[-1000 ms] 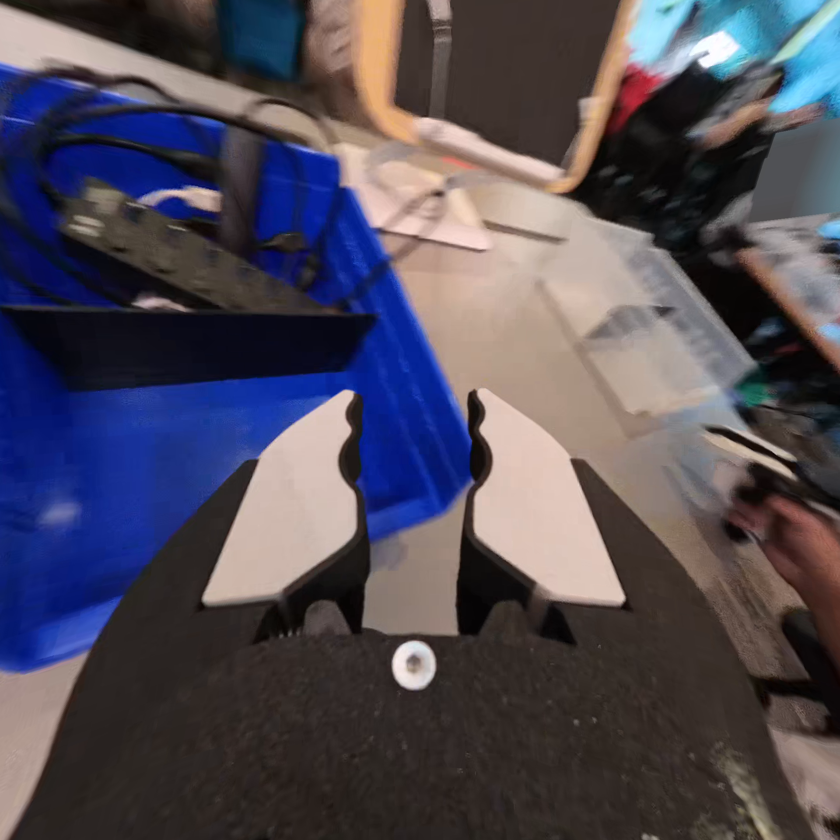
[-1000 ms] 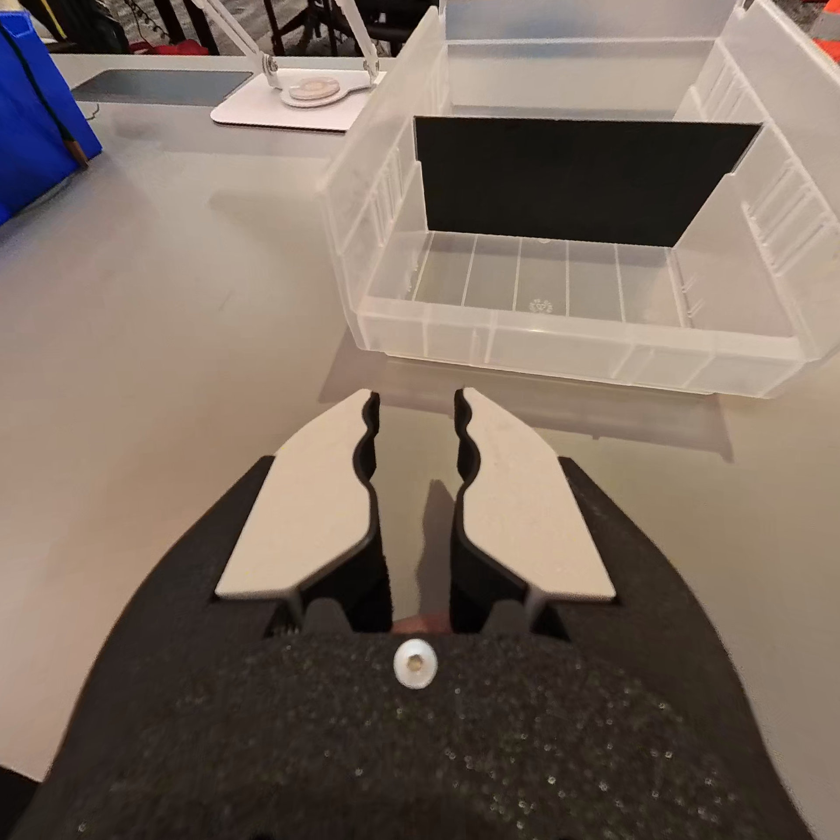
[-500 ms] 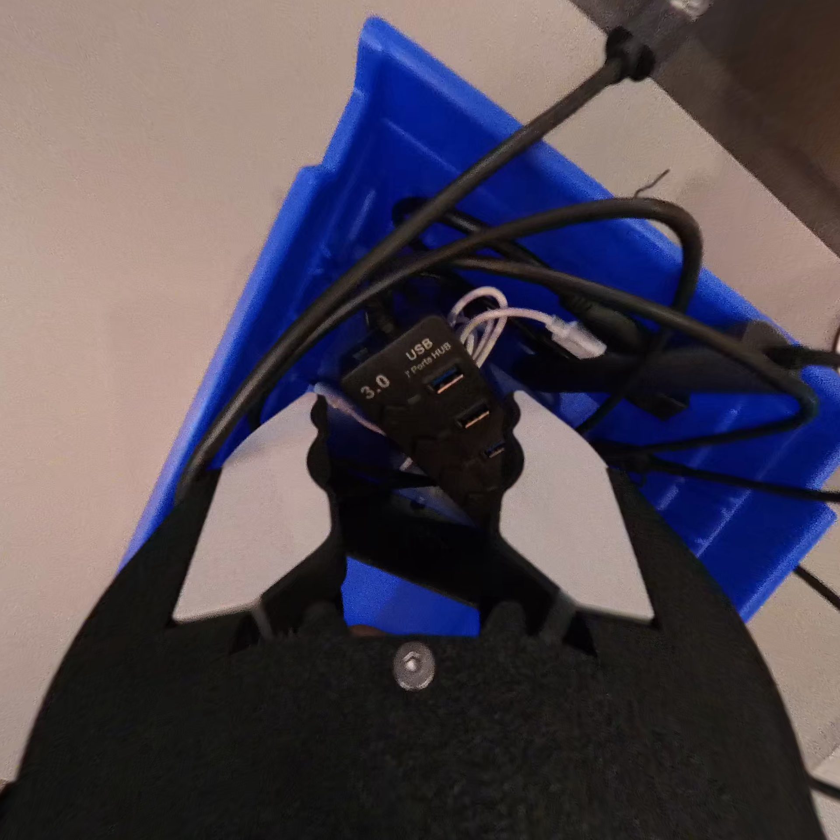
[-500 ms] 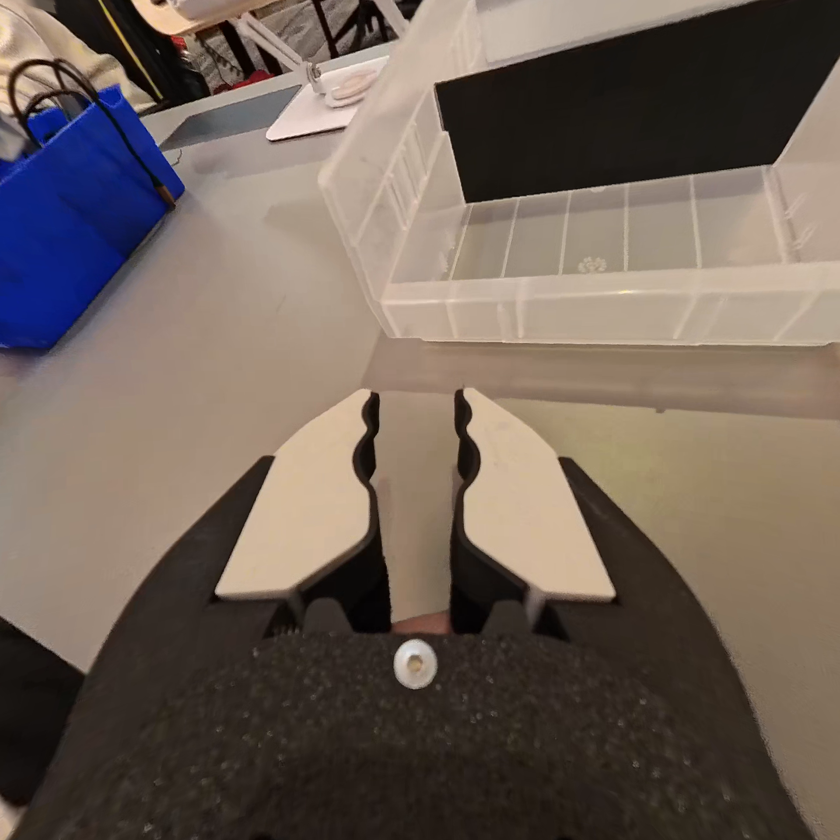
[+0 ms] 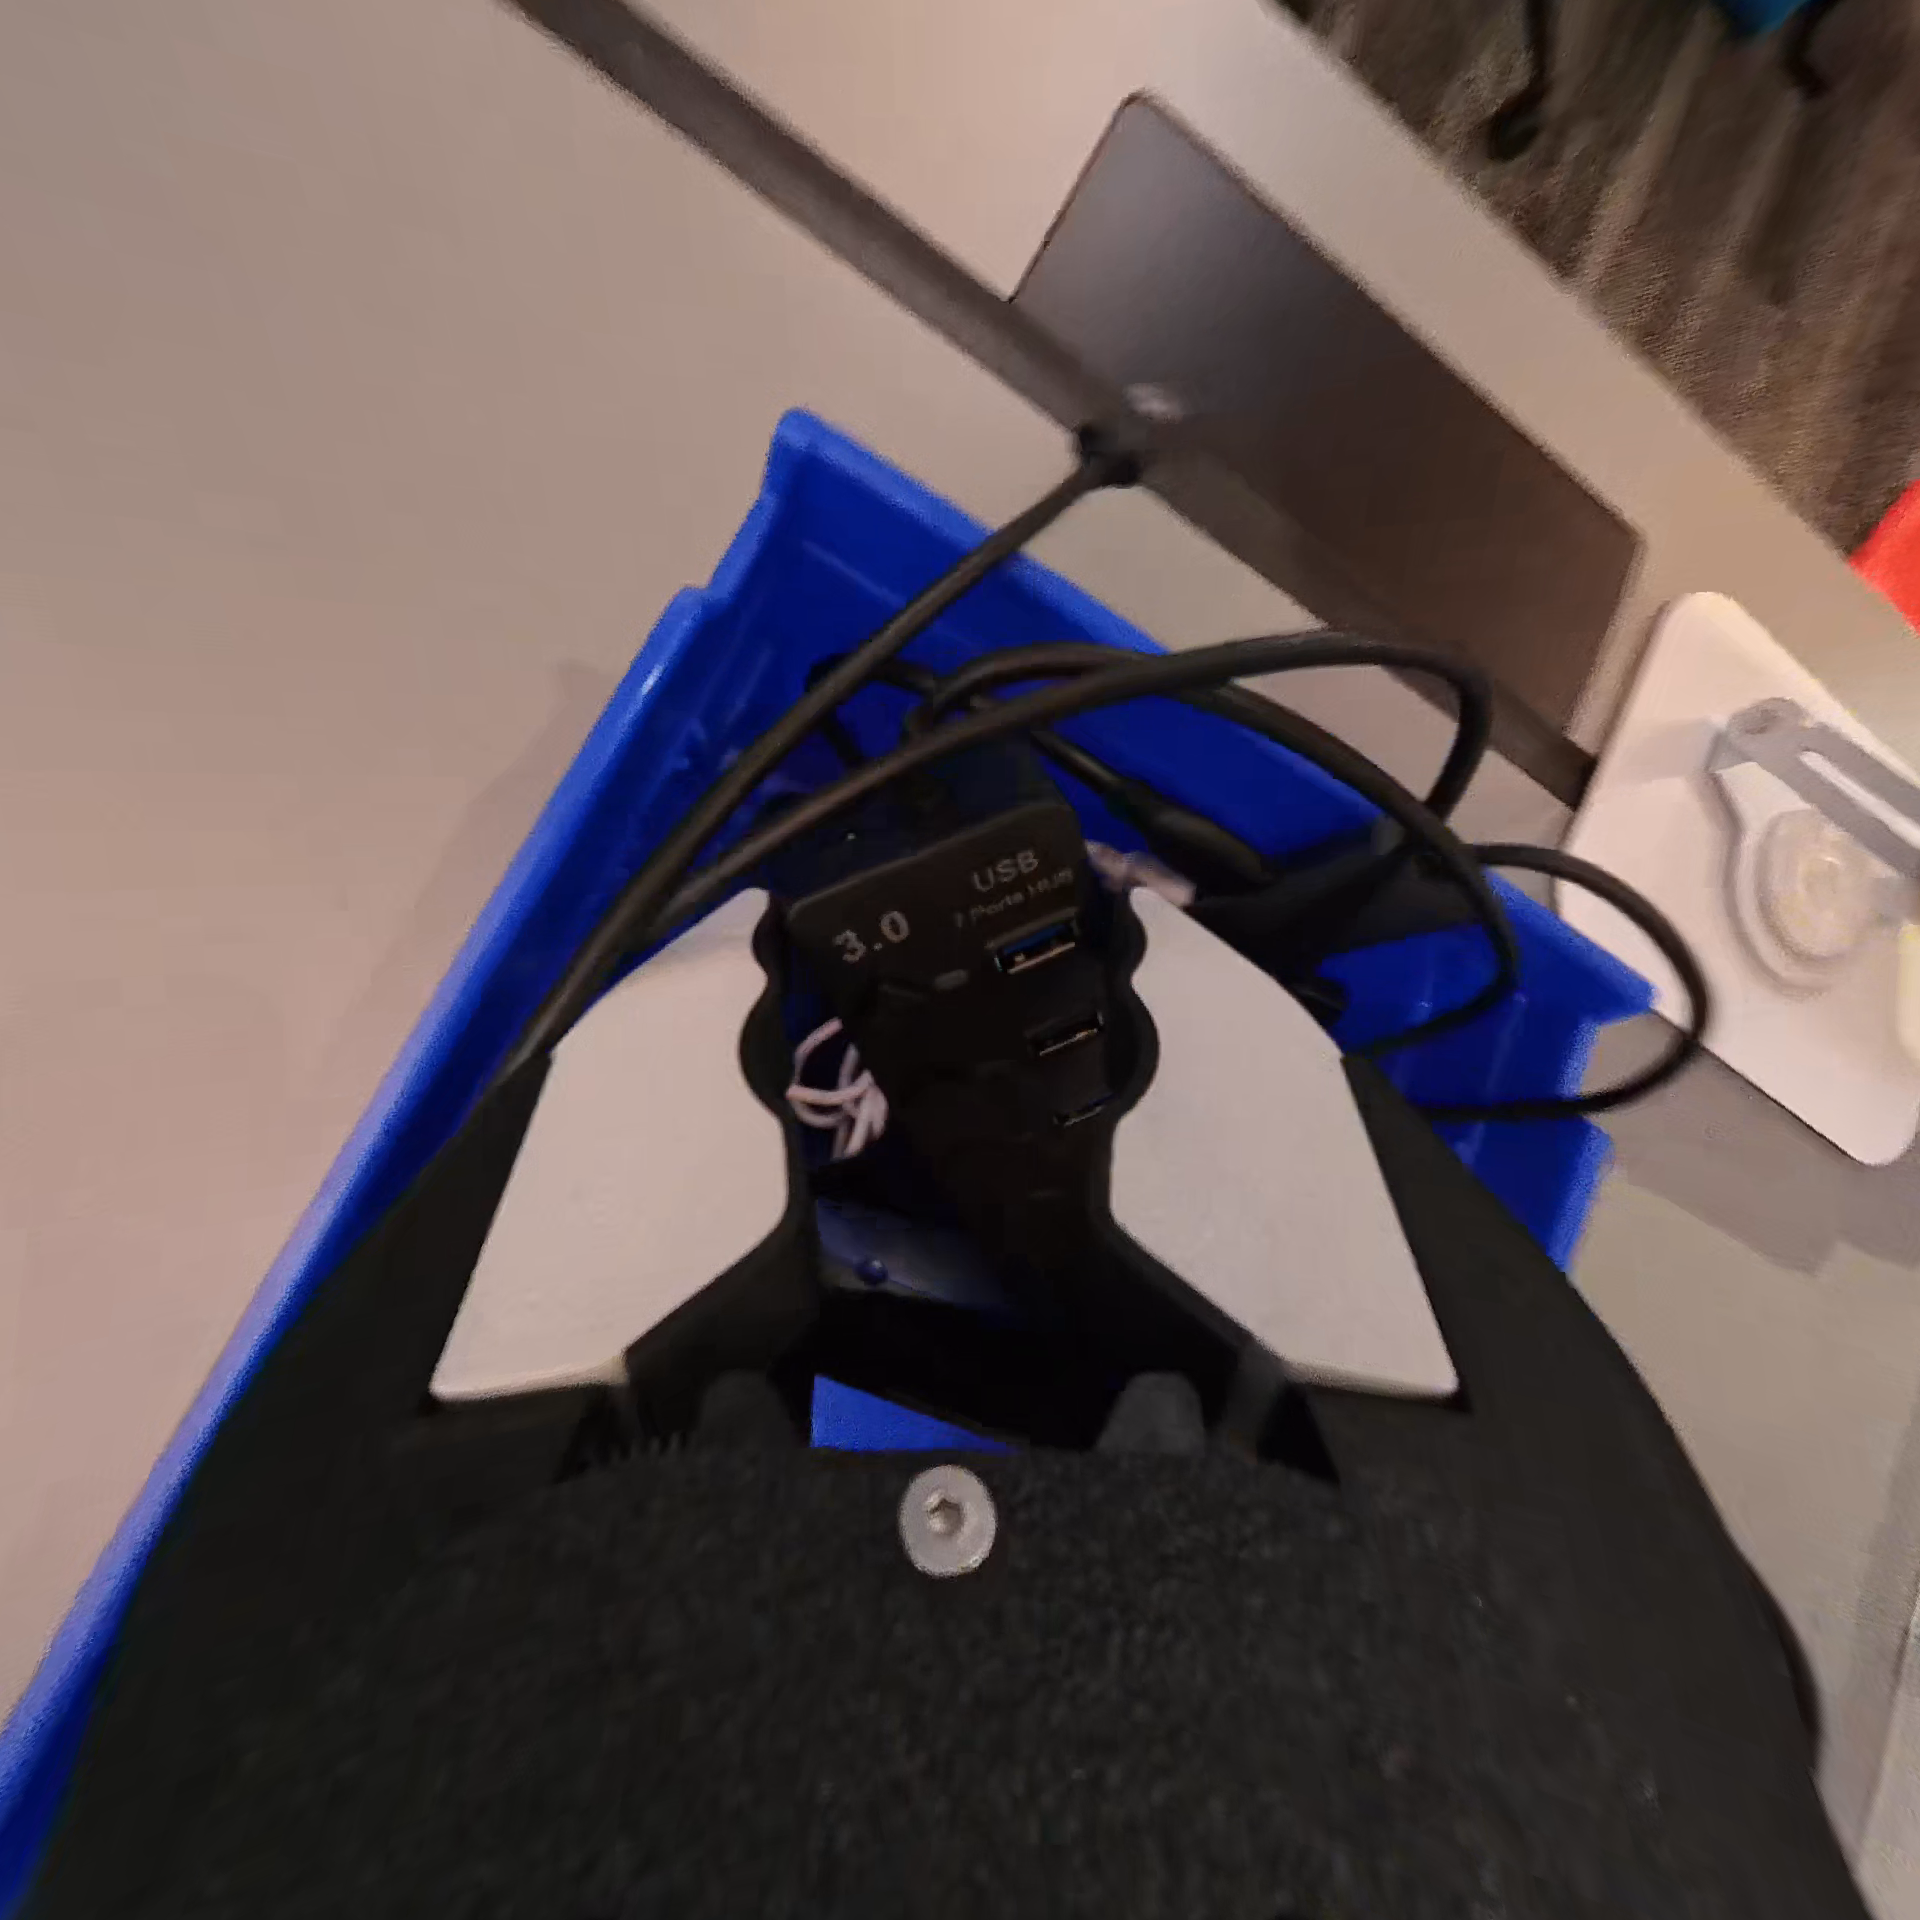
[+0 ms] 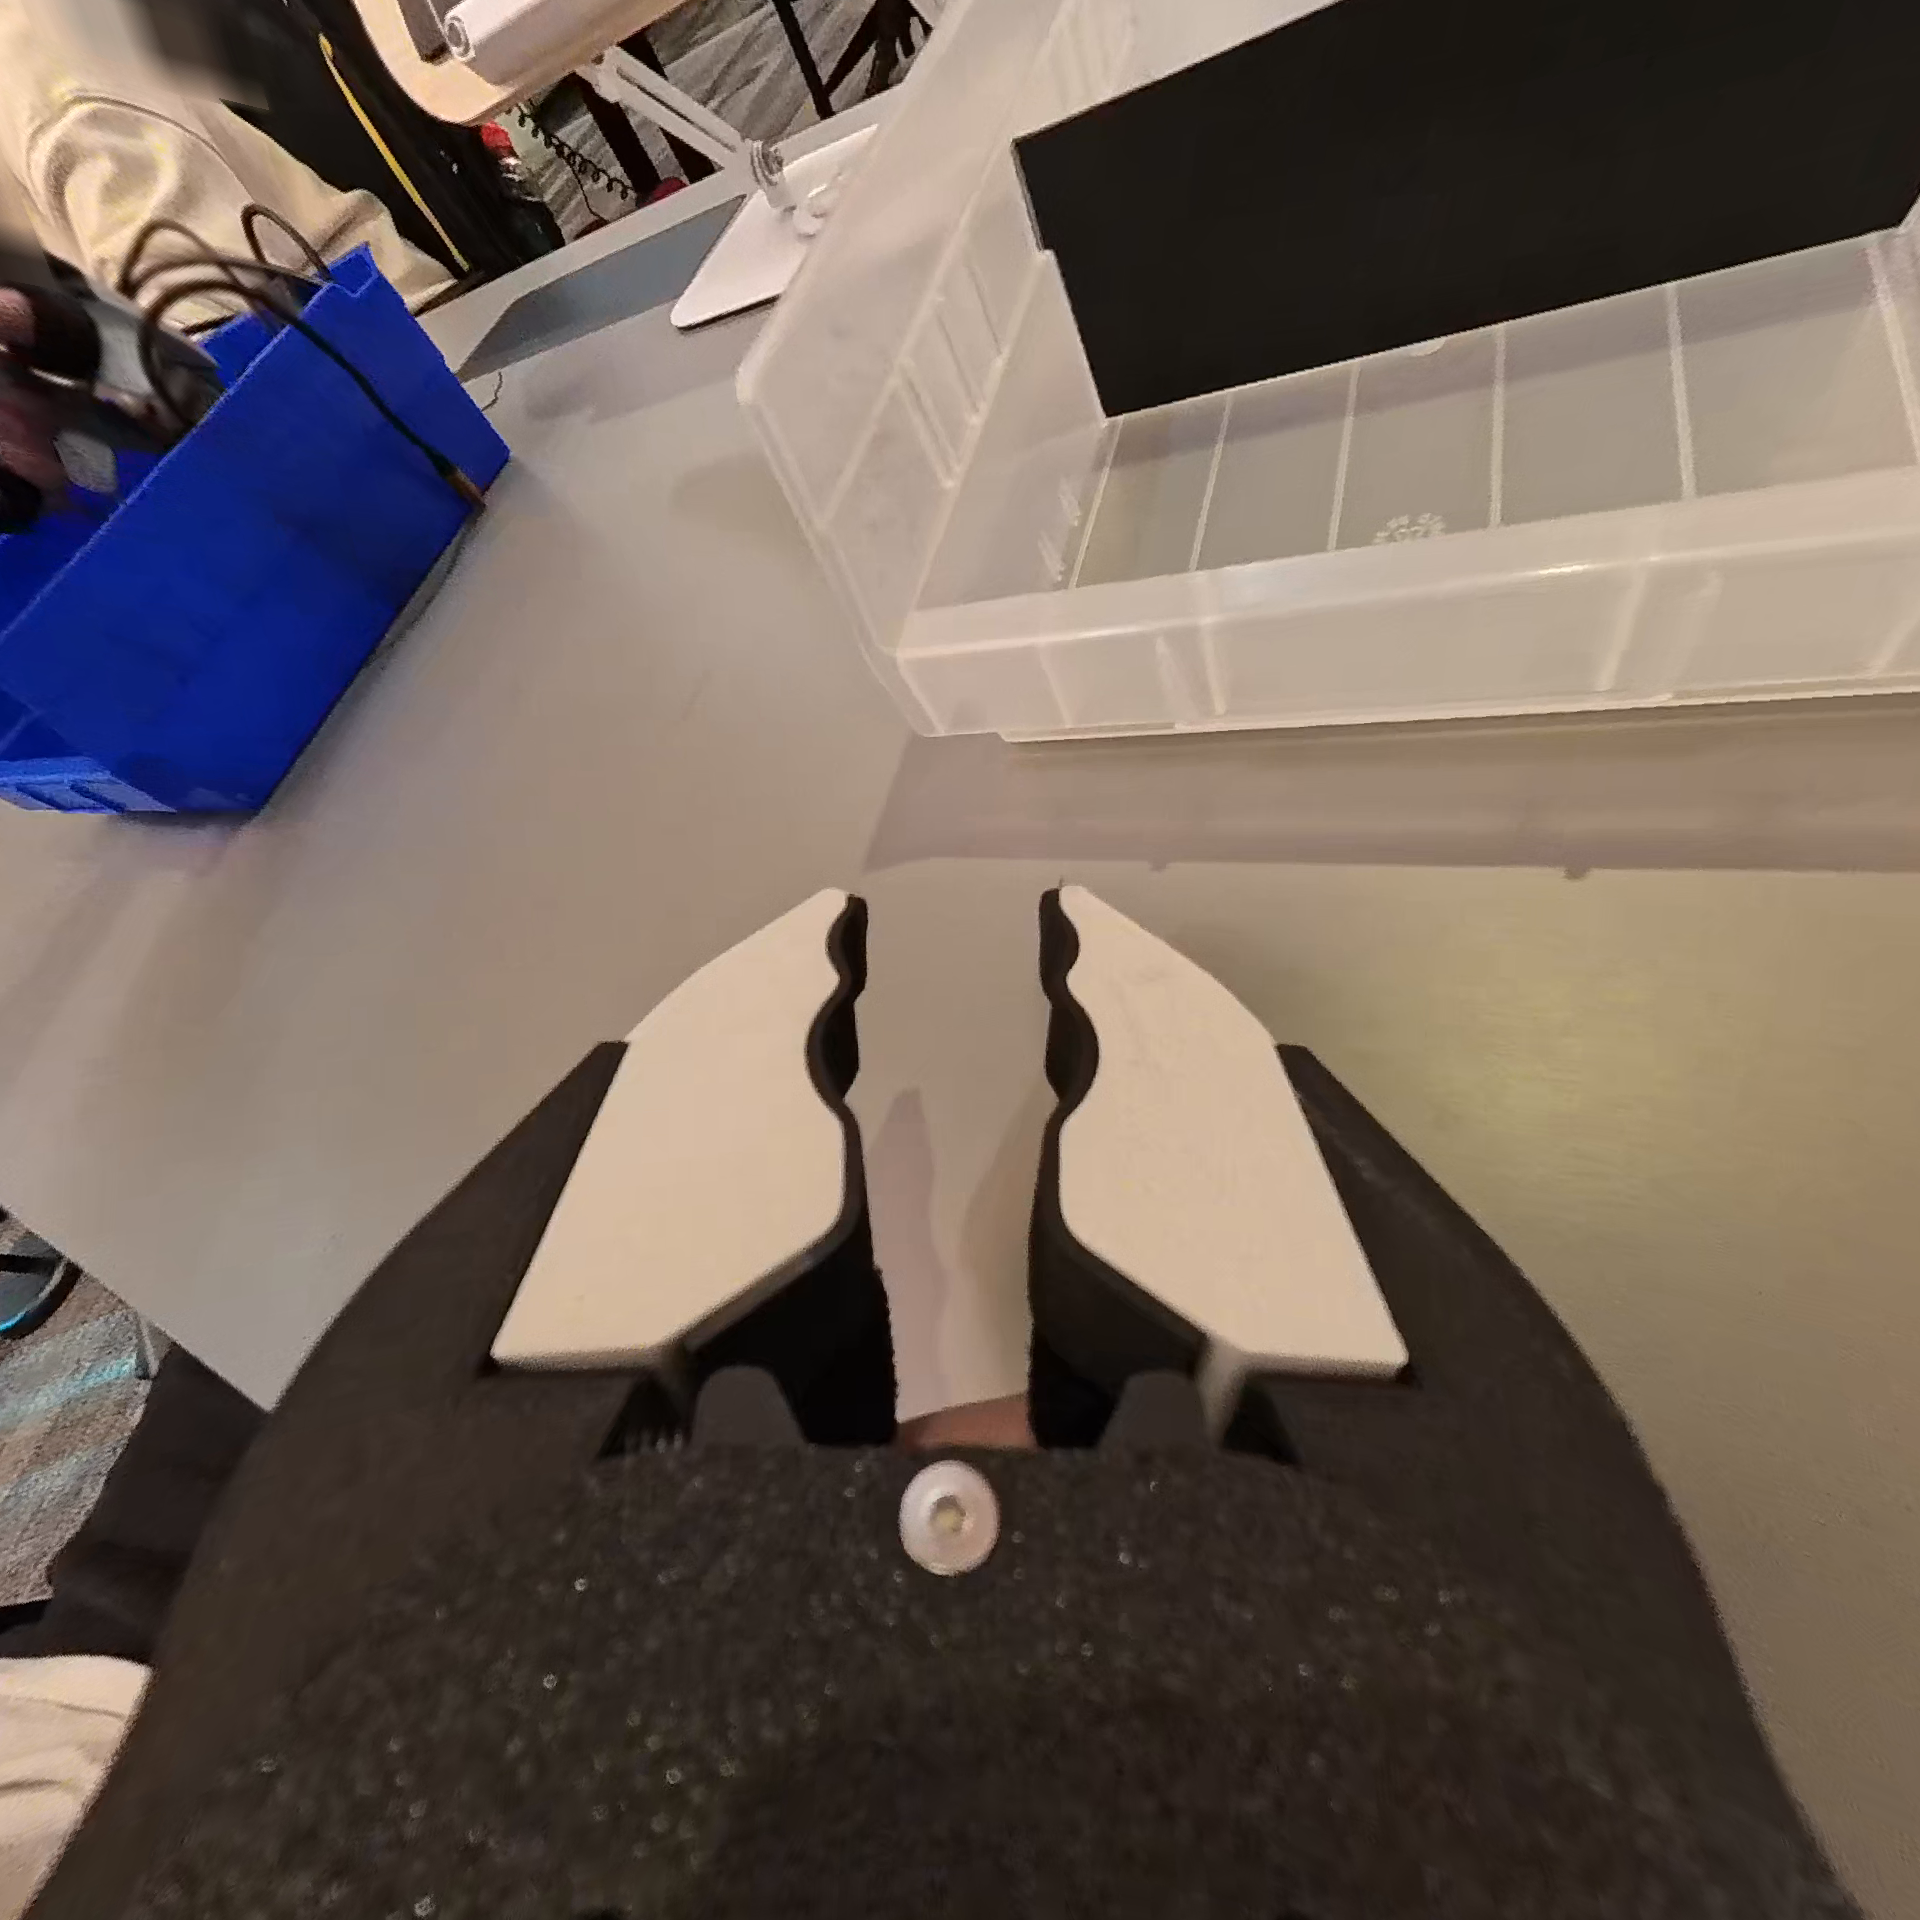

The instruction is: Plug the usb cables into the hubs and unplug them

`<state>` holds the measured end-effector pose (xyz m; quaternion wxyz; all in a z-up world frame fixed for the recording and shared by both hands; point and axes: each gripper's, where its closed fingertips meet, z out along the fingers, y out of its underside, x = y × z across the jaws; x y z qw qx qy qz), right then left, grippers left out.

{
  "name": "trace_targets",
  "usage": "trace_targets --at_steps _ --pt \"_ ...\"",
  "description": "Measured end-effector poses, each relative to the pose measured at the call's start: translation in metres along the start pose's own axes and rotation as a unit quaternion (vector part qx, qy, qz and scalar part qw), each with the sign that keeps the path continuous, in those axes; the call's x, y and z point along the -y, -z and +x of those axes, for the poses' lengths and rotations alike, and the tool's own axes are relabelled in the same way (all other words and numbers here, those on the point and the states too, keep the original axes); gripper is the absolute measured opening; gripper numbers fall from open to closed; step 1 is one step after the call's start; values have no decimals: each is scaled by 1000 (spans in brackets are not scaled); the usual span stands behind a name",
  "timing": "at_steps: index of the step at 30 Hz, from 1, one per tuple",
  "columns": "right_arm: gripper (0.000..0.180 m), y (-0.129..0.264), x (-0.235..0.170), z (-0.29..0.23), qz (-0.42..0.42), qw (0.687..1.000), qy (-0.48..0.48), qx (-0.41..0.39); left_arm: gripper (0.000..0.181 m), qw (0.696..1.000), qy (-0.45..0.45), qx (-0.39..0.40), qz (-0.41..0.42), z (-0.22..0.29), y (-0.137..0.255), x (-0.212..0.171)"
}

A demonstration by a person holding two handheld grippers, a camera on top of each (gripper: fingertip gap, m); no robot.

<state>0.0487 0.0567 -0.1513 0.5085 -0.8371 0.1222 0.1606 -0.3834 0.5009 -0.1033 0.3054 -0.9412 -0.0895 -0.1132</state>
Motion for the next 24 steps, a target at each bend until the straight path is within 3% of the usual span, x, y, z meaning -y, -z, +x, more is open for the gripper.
trace_targets --at_steps 6,15,20,24 --pt "31 1 1 -2 4 1000 -9 2 55 986 -112 -72 99 47 67 33" --pt "31 1 3 -1 7 999 27 -25 55 899 -312 -122 282 159 228 94" --pt "32 4 16 -19 46 996 79 -9 55 838 -373 -228 327 238 316 66" --pt "33 10 38 -74 114 982 114 95 54 799 -427 -293 306 281 331 3"
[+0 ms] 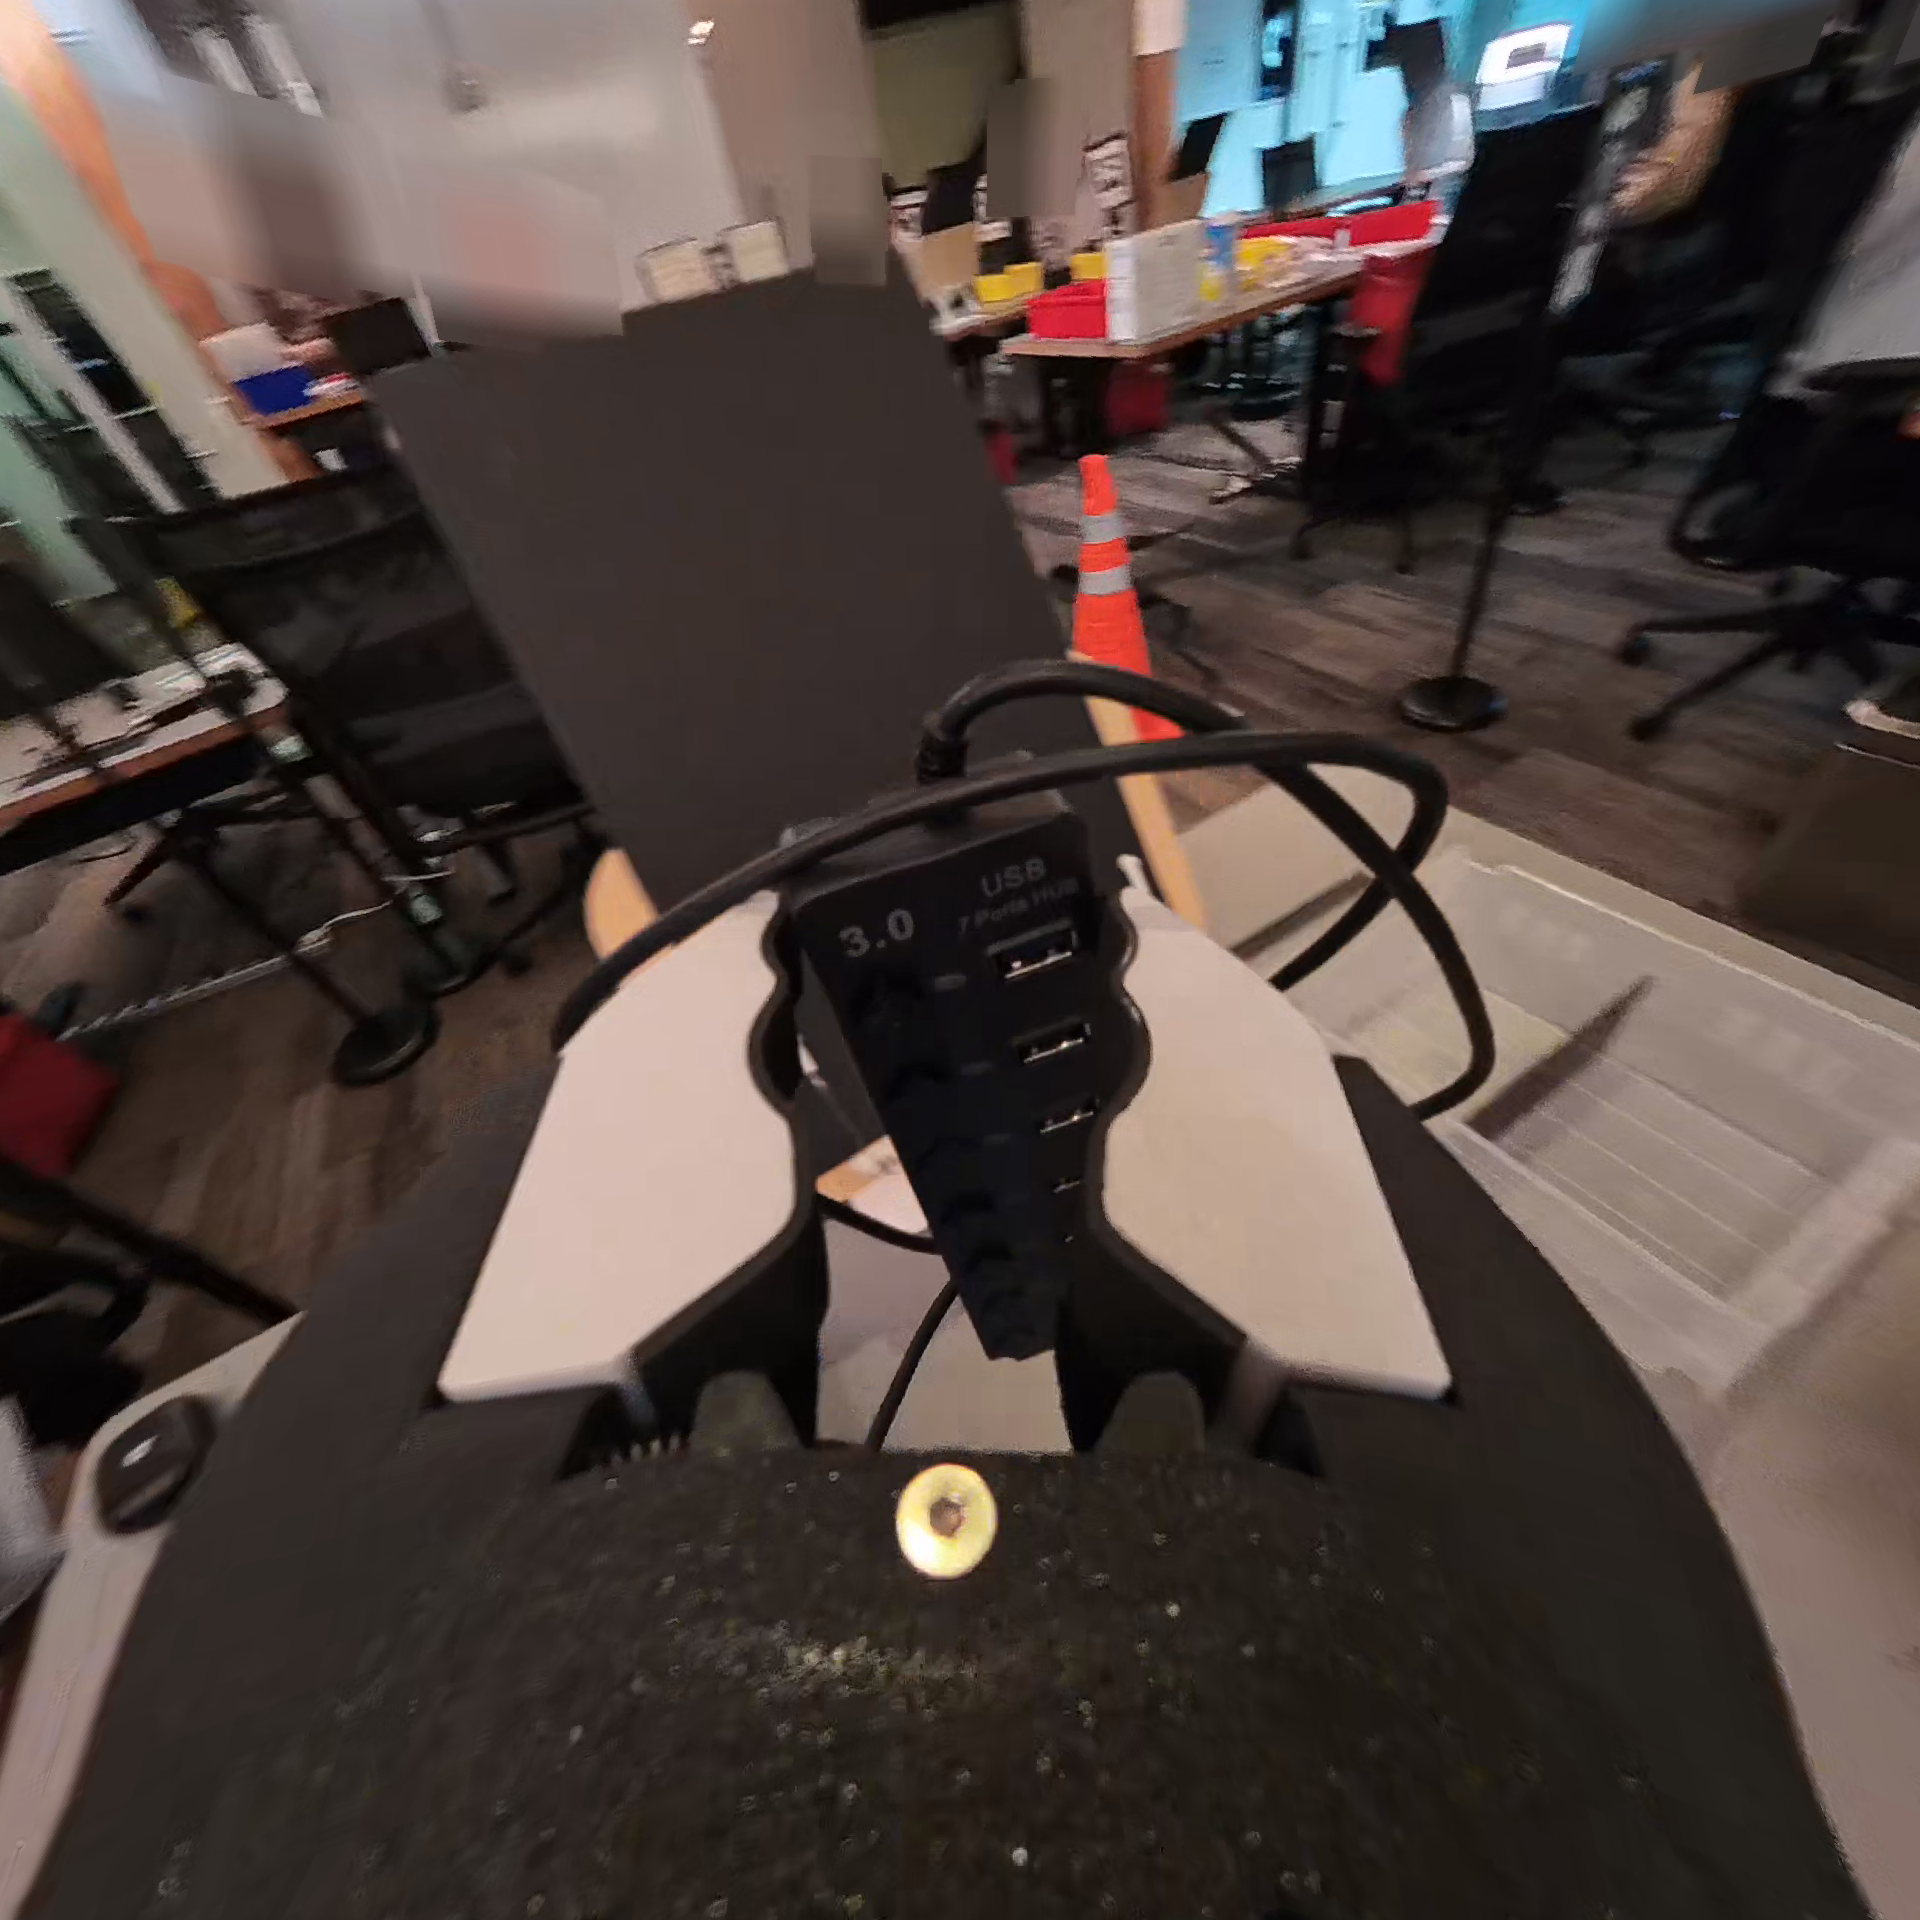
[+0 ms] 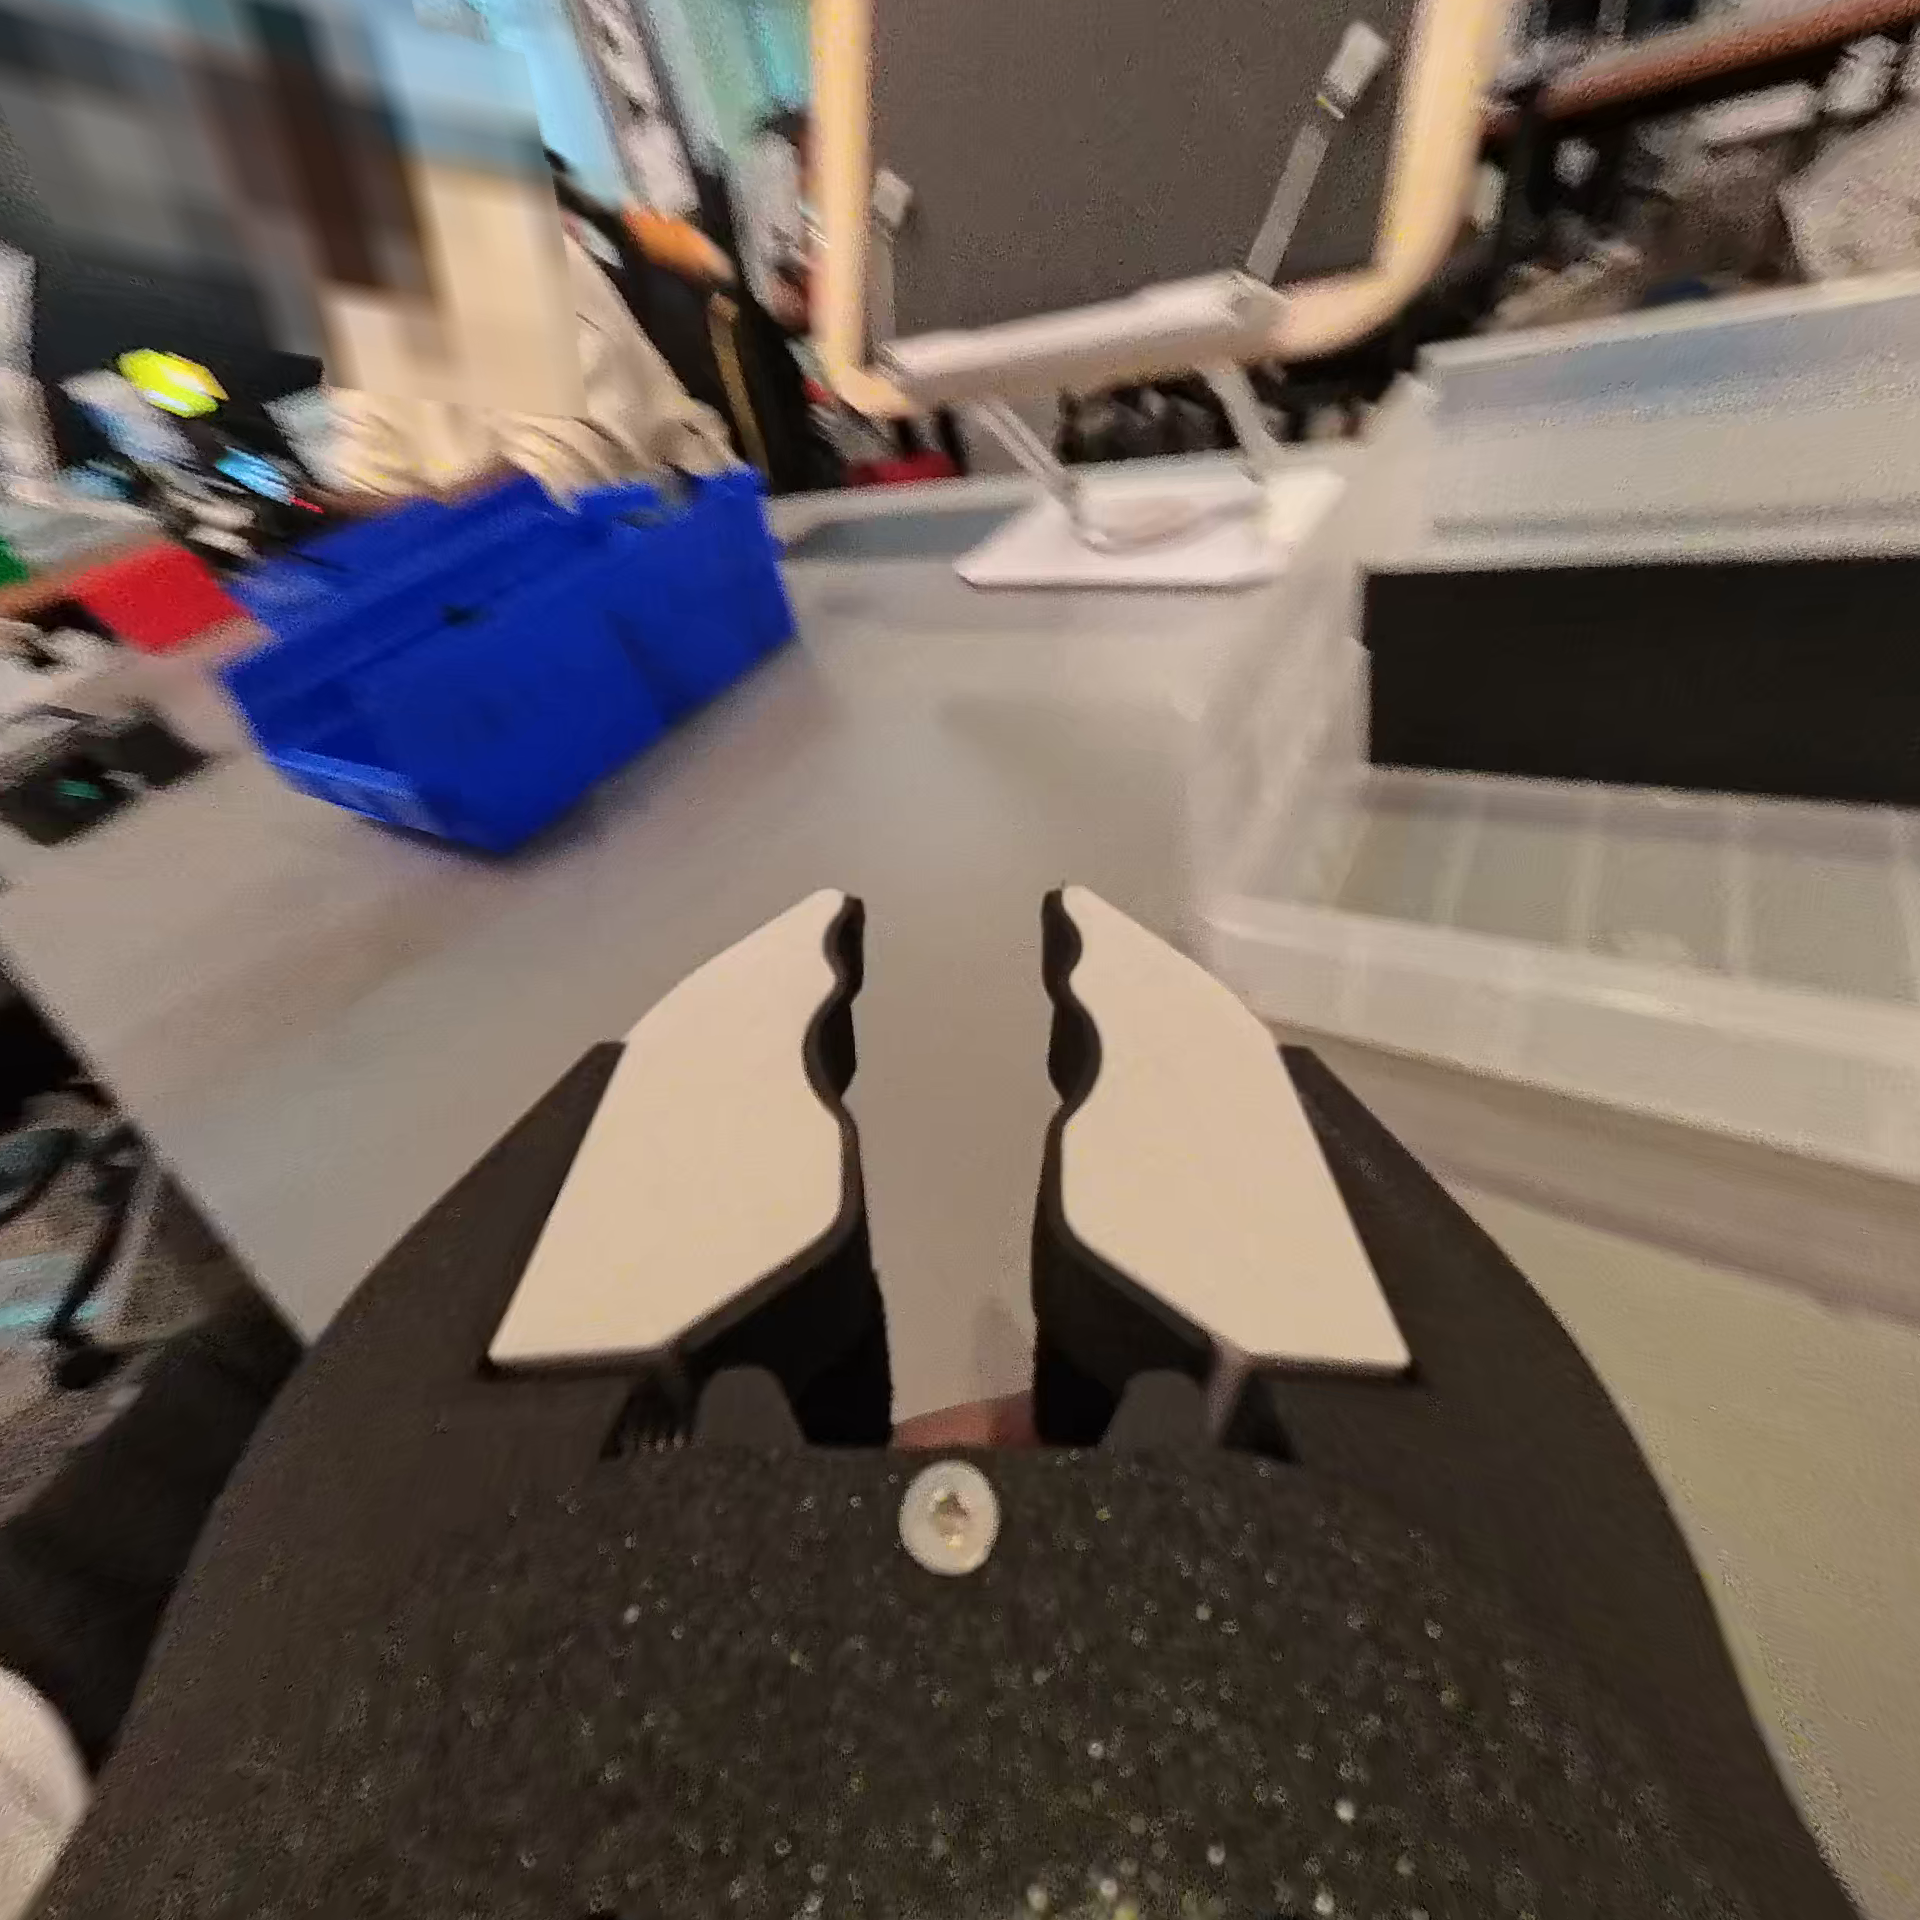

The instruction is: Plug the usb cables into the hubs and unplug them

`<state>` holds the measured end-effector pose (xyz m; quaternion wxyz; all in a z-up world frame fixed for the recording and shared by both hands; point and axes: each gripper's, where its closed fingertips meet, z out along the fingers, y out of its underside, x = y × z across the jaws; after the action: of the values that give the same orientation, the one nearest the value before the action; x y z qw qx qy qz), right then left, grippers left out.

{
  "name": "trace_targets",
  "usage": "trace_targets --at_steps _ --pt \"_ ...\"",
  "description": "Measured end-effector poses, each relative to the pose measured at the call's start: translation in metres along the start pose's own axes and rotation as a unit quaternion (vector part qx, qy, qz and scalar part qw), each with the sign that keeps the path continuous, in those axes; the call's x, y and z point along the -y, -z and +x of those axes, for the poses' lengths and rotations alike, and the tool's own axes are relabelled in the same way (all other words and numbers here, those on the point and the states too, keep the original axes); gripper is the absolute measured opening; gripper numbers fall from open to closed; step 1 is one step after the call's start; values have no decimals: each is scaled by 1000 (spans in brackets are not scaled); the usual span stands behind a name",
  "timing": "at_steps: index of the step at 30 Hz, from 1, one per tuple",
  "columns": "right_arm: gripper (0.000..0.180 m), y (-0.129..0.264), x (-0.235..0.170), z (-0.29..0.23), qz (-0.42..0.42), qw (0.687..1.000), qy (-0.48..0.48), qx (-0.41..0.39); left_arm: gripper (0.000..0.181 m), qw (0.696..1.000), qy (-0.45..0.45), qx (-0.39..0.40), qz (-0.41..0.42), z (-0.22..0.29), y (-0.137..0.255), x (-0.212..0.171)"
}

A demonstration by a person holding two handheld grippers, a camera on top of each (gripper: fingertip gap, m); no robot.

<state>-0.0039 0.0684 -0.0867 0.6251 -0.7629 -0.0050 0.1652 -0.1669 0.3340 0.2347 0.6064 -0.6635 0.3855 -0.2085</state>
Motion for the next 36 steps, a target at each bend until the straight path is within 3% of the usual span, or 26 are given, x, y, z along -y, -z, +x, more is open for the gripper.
trace_targets --at_steps 7,13,17,21,24,25,31,33,36 --pt "39 -39 81 -90 49 986 43 153 54 996 -41 -78 -13 101 -19 -55" --pt "50 -106 108 -101 39 983 81 159 54 990 -40 -133 -25 156 -21 -84" --pt "52 -127 110 -73 53 984 139 94 54 988 -41 -144 -26 168 -15 -88" --pt "53 -143 94 -77 4 977 167 130 54 983 -23 -181 -35 184 -14 -94" --pt "42 -156 82 -72 -33 980 143 131 54 982 -21 -182 -45 184 -23 -101" --pt "26 -158 80 -67 -40 984 116 132 54 981 -18 -185 -46 183 -26 -104" --pt "25 -191 51 -42 -84 989 54 105 56 982 55 -173 -57 152 -44 -141" --pt "26 -202 51 -33 -76 991 13 109 57 980 92 -170 -47 139 -29 -162" --pt "26 -210 48 -34 -84 985 -43 144 52 964 119 -216 -97 155 -9 -232"
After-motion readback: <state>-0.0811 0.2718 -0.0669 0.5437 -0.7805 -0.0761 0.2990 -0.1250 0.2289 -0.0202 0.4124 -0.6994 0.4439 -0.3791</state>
